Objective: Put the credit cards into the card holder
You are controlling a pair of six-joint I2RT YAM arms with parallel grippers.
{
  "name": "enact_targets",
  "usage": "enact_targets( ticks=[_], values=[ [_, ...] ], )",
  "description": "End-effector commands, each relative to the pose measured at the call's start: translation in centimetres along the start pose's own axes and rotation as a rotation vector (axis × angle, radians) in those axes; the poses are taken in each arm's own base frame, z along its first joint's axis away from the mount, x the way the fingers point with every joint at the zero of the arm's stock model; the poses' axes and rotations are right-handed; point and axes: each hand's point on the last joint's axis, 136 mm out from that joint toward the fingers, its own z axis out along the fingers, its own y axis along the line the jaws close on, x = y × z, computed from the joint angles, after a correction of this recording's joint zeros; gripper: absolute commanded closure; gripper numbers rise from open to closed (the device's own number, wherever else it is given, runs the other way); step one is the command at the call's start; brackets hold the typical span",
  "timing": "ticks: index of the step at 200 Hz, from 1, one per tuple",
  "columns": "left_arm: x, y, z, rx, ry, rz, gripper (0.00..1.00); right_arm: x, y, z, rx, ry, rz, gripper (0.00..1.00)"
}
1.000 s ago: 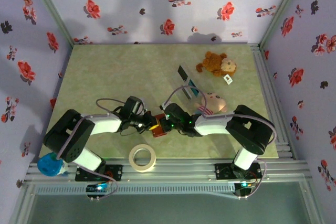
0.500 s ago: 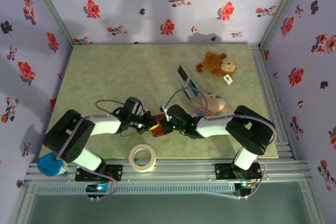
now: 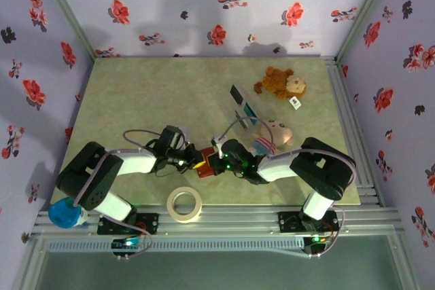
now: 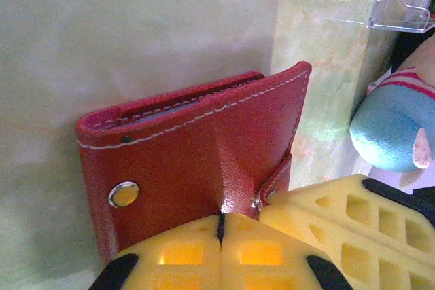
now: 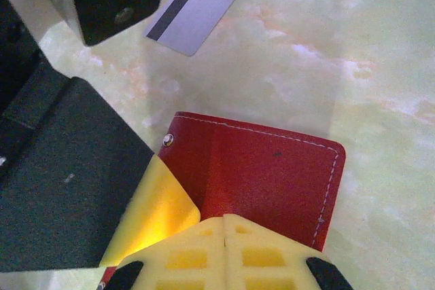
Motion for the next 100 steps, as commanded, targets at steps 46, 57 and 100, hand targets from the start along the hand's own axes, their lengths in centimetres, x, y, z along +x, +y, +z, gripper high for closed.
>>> enact_targets(
  ticks=[46, 57, 100],
  values=[
    [0.4, 9.4, -0.2, -0.315, -0.053, -0.161, 1.0, 16.8, -4.8, -3.2, 0.146, 0.562, 0.233, 1.0],
    [0.4, 9.5, -0.3, -0.316, -0.056, -0.163, 1.0, 17.0, -4.8, -3.4, 0.144, 0.577, 0.24, 1.0],
    [-0.1, 8.5, -0.7, -0.301, -0.072, -0.137, 1.0, 13.3, -2.8, -2.2, 0.063, 0.526, 0.199, 1.0]
  ],
)
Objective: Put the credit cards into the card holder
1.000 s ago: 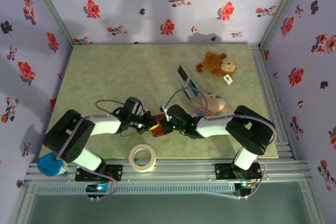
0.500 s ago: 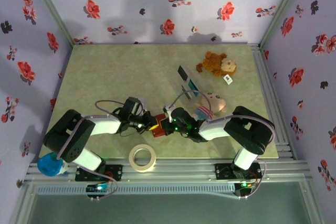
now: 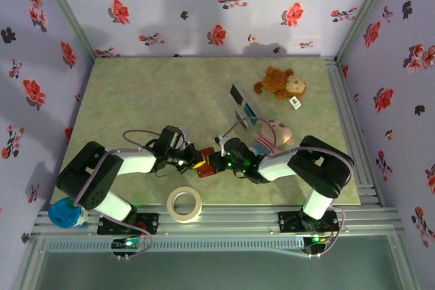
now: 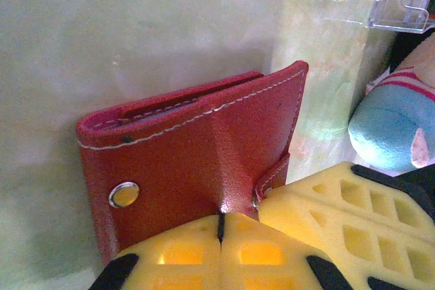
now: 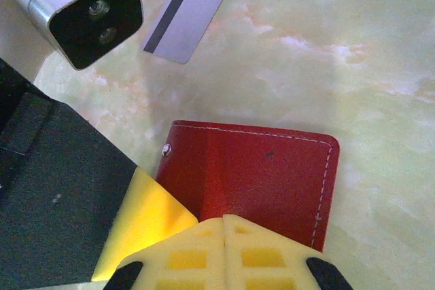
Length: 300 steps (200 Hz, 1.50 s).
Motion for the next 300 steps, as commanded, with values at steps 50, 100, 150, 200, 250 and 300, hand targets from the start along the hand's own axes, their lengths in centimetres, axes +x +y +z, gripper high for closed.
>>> enact_targets(
  ticks=[50, 100, 150, 200, 250, 300],
  values=[
    [-2.9, 4.4, -3.4, -0.298, -0.155, -0.039, 1.0, 1.1, 0.1, -2.1, 0.088, 0.238, -0.065, 0.81],
    [-6.1, -3.7, -8.7, -0.144, -0.28, 0.079, 0.97, -8.4, 2.6, -4.8, 0.041, -0.047, -0.084, 0.71],
    [-6.7, -8.6, -17.5, -0.128, -0.462, 0.333, 0.59, -16.0, 0.7, -15.7, 0.243, -0.385, -0.211, 0.06],
    [-9.1, -6.3, -24.8, -0.407, -0.801, 0.532, 0.0, -17.5, -7.2, -26.7, 0.572, -0.66, -0.163, 0.01],
    [-12.0, -0.2, -27.2, -0.759, -1.04, 0.7, 0.0, -10.4, -18.8, -37.8, 1.149, -0.905, 0.256, 0.0],
    [-14.5, 4.2, -24.9, -0.787, -1.098, 0.95, 0.0, -7.9, -23.8, -33.1, 1.217, -0.696, 0.069, 0.0]
  ],
)
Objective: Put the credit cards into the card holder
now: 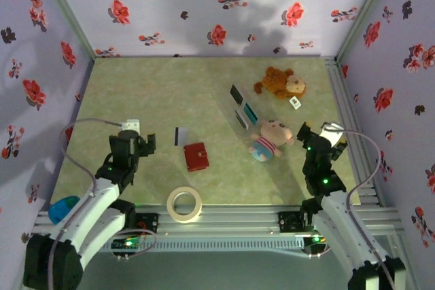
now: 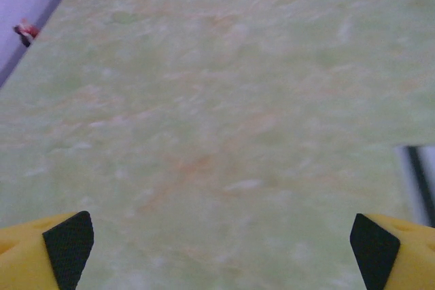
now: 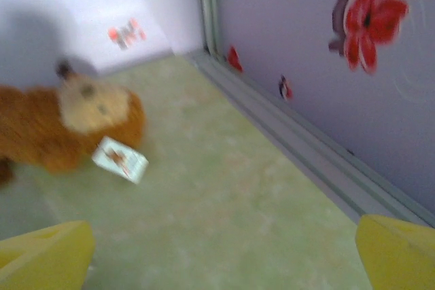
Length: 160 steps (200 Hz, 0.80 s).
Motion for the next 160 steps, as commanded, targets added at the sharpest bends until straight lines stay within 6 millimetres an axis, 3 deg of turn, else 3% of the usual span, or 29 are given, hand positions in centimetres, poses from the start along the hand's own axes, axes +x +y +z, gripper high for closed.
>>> enact_targets(
  ticks=[1, 37, 51, 70, 84, 113, 132, 138, 160],
  values=[
    [-3.8, 0.1, 0.9, 0.04, -0.239, 0.15, 0.0, 0.1, 0.9, 1.6, -0.008, -0.034, -0.121, 0.0],
    [-2.7, 1.2, 4.2, 0.086, -0.252, -0.011, 0.0, 1.8, 3.3, 4.9, -0.193, -0.013, -0.064, 0.0],
    [-3.4, 1.5, 4.9, 0.089, -0.274, -0.038, 0.0, 1.7, 3.9, 5.6, -0.212, -0.035, -0.07, 0.0],
    [-4.2, 2.9, 6.0, 0.096, -0.324, -0.199, 0.0, 1.5, 4.7, 7.1, -0.249, -0.044, -0.051, 0.0],
    [-4.2, 2.9, 7.1, 0.107, -0.327, -0.189, 0.0, 1.1, 5.3, 8.0, -0.271, -0.062, -0.035, 0.0],
    [-3.0, 2.5, 9.4, 0.124, -0.272, -0.191, 0.0, 3.7, 5.1, 10.2, -0.229, -0.004, -0.034, 0.0],
    [-2.3, 2.0, 10.2, 0.129, -0.222, -0.168, 0.0, 3.6, 5.5, 10.7, -0.245, -0.004, -0.039, 0.01],
    [-3.4, 1.5, 10.6, 0.136, -0.231, -0.143, 0.0, 4.1, 5.3, 10.8, -0.225, 0.05, -0.043, 0.0],
    [-3.5, 1.0, 10.8, 0.141, -0.226, -0.104, 0.0, 4.1, 5.6, 11.6, -0.225, 0.047, -0.055, 0.0]
  ],
)
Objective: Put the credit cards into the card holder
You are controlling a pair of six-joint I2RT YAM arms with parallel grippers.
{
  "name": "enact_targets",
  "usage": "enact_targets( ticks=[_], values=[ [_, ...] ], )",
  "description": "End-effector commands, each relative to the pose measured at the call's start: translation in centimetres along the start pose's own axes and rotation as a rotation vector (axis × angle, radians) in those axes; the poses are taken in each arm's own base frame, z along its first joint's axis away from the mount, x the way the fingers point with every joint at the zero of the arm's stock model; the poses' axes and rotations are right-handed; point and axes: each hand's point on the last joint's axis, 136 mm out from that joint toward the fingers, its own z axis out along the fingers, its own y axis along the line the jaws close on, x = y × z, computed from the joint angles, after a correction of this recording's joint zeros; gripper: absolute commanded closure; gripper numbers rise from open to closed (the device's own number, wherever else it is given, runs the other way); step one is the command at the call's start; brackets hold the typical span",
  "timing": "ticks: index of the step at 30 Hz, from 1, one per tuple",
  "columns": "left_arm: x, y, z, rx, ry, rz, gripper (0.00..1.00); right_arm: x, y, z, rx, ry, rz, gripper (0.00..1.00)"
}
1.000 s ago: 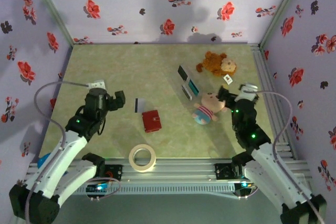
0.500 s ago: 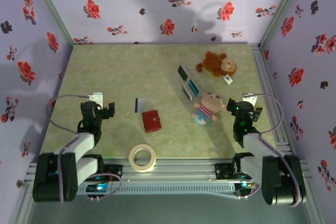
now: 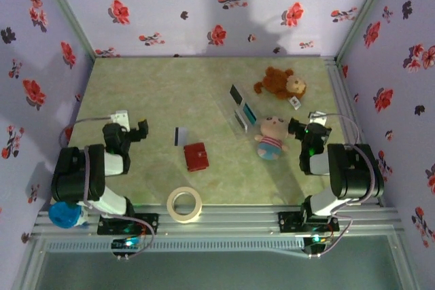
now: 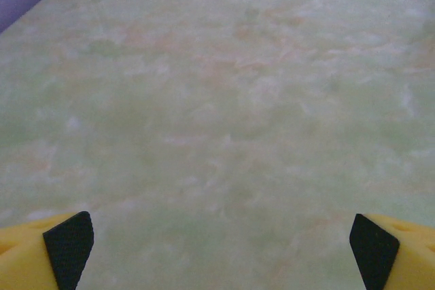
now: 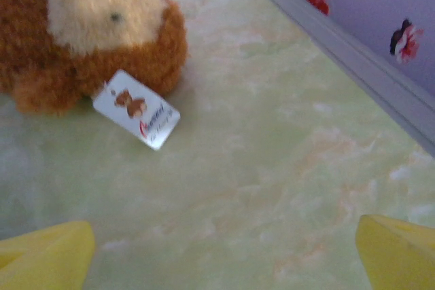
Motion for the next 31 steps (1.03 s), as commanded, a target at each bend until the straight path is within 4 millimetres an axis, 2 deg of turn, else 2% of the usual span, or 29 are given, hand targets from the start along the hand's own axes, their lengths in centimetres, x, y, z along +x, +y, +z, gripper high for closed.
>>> enact_targets(
  ticks=[1, 3, 5, 8, 31],
  values=[
    [-2.1, -0.9, 0.6, 0.029, -0.054, 0.048, 0.0, -2.0, 0.7, 0.8, -0.019, -0.027, 0.005, 0.0],
    [-2.0, -0.9, 0.6, 0.03, -0.052, 0.047, 0.0, -2.1, 0.1, 1.6, 0.036, 0.007, 0.018, 0.0],
    [-2.1, -0.8, 0.7, 0.021, -0.048, 0.043, 0.0, -1.8, 0.6, 1.4, 0.029, 0.02, -0.012, 0.0],
    [-2.1, 0.7, 0.9, -0.068, -0.026, -0.004, 0.0, -1.8, 1.9, 1.7, -0.037, 0.037, -0.038, 0.01],
    [-2.1, 0.4, 1.1, -0.057, -0.02, 0.006, 0.0, -1.8, 2.5, 1.6, -0.082, 0.038, -0.052, 0.01]
  ],
)
